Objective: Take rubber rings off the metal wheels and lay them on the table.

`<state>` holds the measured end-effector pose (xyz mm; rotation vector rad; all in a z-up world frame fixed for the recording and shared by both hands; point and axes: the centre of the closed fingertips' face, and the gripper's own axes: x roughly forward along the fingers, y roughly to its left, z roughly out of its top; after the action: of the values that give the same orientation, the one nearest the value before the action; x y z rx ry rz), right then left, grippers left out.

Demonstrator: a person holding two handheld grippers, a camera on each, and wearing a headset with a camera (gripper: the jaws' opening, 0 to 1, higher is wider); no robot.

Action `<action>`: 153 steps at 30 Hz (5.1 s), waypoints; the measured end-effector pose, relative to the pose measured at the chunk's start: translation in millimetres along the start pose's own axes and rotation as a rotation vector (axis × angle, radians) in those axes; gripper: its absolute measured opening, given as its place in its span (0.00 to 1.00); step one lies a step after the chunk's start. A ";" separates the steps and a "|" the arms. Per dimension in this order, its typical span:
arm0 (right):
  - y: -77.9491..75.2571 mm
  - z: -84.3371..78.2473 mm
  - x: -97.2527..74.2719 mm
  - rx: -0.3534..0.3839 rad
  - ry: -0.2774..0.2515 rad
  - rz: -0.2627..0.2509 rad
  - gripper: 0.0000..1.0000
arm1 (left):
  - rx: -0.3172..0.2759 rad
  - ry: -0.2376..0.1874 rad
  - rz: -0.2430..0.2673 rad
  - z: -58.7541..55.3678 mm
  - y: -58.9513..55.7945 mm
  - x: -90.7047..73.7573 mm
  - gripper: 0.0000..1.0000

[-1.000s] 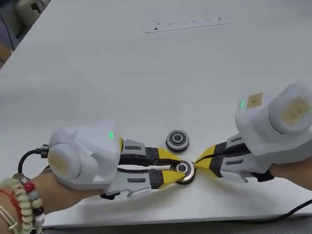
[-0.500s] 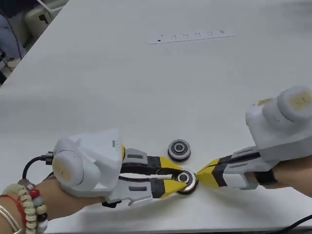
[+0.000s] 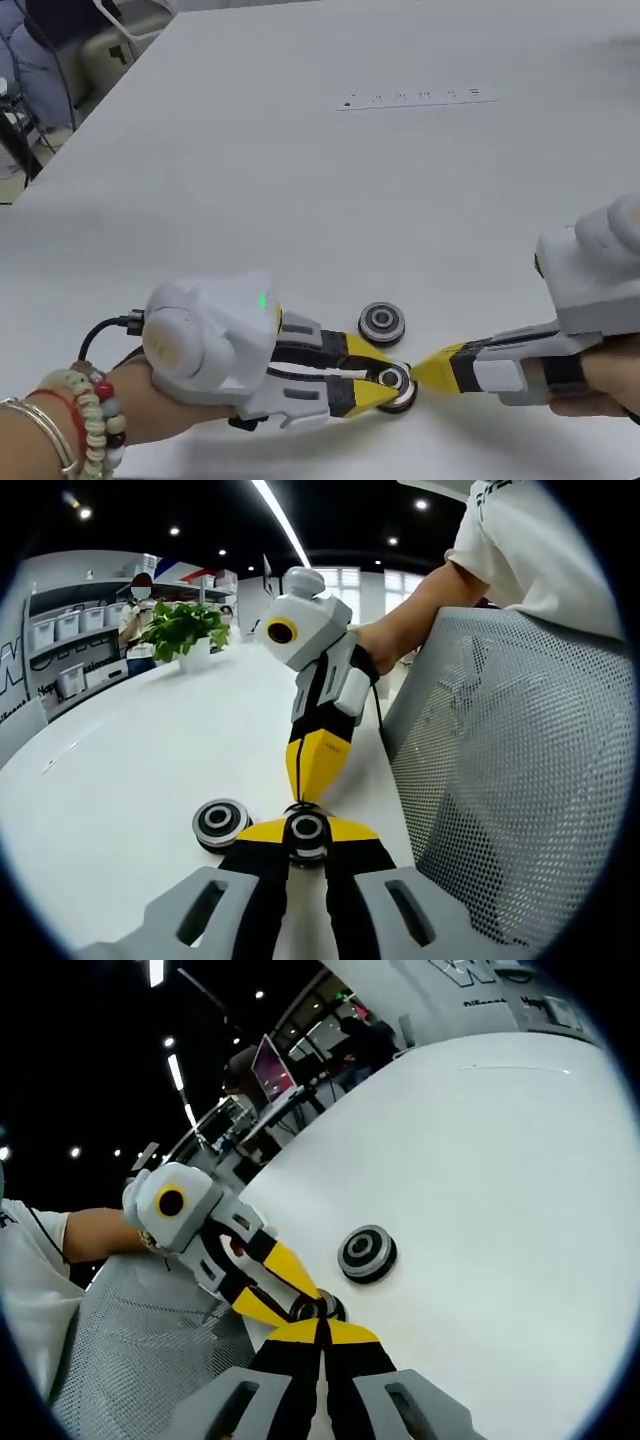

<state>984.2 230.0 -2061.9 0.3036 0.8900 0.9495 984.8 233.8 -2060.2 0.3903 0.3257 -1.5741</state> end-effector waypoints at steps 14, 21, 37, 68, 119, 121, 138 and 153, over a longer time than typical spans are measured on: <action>8.2 2.0 0.5 -0.058 0.019 -0.005 0.00 | 0.004 0.000 -0.001 0.8 -0.6 2.0 0.08; 10.2 3.4 1.6 -0.066 0.015 0.009 0.00 | 0.003 0.000 -0.002 1.1 -0.4 2.1 0.08; 5.3 2.0 5.0 -0.097 0.024 0.002 0.00 | -0.048 0.007 0.008 2.8 1.9 4.5 0.08; 12.2 34.7 -12.0 -0.056 -0.081 0.012 0.00 | -0.003 0.087 0.007 53.6 -0.2 -64.3 0.50; 90.1 63.1 30.1 -0.221 0.026 0.044 0.00 | -0.207 0.166 0.339 -15.4 -14.6 -137.1 0.92; 89.5 64.4 33.3 -0.231 0.020 0.023 0.00 | -0.204 0.171 0.325 -16.5 -17.3 -134.2 0.92; 55.6 40.4 59.2 -0.222 0.051 -0.057 0.00 | -0.235 0.224 0.368 -30.2 -11.7 -139.8 0.88; 27.2 27.8 60.4 -0.291 0.094 -0.128 0.00 | -0.229 0.285 0.381 -39.5 -13.5 -142.0 0.86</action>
<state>1006.4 298.3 -2060.4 -0.0470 0.8331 0.9654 976.4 379.2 -2033.7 0.4682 0.6073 -1.0952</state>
